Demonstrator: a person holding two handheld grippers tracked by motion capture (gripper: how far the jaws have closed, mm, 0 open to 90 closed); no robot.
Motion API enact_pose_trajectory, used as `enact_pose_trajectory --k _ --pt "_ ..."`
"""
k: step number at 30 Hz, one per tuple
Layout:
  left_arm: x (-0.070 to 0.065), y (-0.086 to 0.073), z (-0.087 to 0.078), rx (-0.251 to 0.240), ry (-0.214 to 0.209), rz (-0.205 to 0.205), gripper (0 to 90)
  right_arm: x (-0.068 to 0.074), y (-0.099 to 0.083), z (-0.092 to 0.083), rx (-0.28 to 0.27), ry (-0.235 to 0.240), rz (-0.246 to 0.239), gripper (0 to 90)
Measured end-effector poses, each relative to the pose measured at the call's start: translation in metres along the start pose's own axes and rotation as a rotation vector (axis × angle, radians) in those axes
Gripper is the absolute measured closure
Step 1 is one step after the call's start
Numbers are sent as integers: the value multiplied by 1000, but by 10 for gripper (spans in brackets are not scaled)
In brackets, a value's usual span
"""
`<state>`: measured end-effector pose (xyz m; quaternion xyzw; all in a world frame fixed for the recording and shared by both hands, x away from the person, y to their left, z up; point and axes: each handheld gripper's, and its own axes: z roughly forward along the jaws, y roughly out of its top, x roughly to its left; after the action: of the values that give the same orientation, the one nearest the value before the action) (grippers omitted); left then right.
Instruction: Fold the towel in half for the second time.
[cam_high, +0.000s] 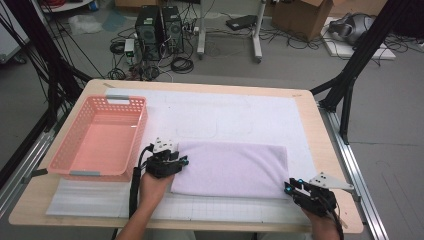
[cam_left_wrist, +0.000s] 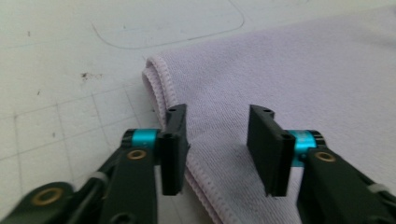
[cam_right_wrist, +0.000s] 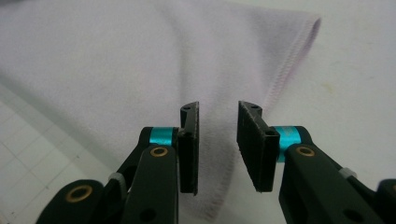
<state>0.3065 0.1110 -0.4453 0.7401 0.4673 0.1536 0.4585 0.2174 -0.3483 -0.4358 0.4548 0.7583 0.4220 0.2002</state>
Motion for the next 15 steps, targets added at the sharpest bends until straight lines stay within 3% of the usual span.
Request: enact_pose_trajectory --k 4,6,8,13,15 --pt "-1 -8 -16 -73 -75 12 493 0 -2 0 16 31 -11 811" --pt "-1 -10 -24 -100 -99 17 461 1 -4 6 62 11 -39 811" --pt "-3 -12 -32 -130 -130 21 435 -1 -6 7 81 -10 -35 789" --pt "-12 -19 -52 -205 -175 66 357 -5 -4 -9 8 -28 -4 693" --pt "-15 -22 -57 -236 -187 63 320 -5 -3 -15 -29 -32 5 564"
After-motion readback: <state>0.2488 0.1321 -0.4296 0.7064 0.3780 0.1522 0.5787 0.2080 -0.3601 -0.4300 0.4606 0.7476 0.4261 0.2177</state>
